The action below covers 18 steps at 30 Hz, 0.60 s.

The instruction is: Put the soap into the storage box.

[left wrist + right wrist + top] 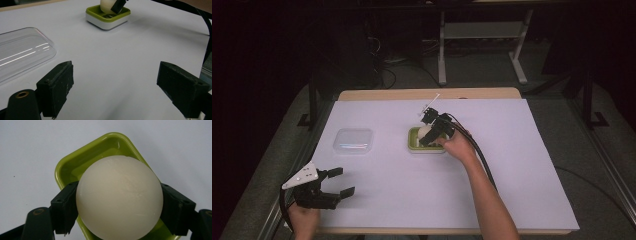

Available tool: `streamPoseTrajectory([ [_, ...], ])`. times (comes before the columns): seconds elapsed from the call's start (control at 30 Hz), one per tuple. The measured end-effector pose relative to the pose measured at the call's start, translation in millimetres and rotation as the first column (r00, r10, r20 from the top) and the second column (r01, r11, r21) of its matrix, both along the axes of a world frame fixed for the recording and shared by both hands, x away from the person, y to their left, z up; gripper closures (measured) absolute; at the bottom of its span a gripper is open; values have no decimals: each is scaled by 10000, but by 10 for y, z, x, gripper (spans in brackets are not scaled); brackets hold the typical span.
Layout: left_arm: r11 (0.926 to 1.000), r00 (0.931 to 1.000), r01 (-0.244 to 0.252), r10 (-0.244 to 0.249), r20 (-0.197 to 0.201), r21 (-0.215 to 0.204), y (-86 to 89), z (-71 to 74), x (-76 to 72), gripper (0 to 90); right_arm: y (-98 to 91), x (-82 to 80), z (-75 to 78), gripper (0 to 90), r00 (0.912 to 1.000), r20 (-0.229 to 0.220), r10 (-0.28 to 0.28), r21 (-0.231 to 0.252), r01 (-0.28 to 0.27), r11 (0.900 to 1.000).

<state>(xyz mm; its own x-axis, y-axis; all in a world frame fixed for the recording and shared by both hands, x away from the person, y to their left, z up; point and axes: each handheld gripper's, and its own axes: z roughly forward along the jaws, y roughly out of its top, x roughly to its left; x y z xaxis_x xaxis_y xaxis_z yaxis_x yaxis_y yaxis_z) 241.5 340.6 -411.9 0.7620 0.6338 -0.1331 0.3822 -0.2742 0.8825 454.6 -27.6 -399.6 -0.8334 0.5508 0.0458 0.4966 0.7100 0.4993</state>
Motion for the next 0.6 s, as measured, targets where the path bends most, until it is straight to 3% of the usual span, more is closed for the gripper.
streamPoseTrajectory([
  [0.6, 10000, 10000, 43, -43, -1, -25, -1, 0, 1, 132, 5, 19, -42, 235, 10000, -39, -74, -247, 73, 9997],
])
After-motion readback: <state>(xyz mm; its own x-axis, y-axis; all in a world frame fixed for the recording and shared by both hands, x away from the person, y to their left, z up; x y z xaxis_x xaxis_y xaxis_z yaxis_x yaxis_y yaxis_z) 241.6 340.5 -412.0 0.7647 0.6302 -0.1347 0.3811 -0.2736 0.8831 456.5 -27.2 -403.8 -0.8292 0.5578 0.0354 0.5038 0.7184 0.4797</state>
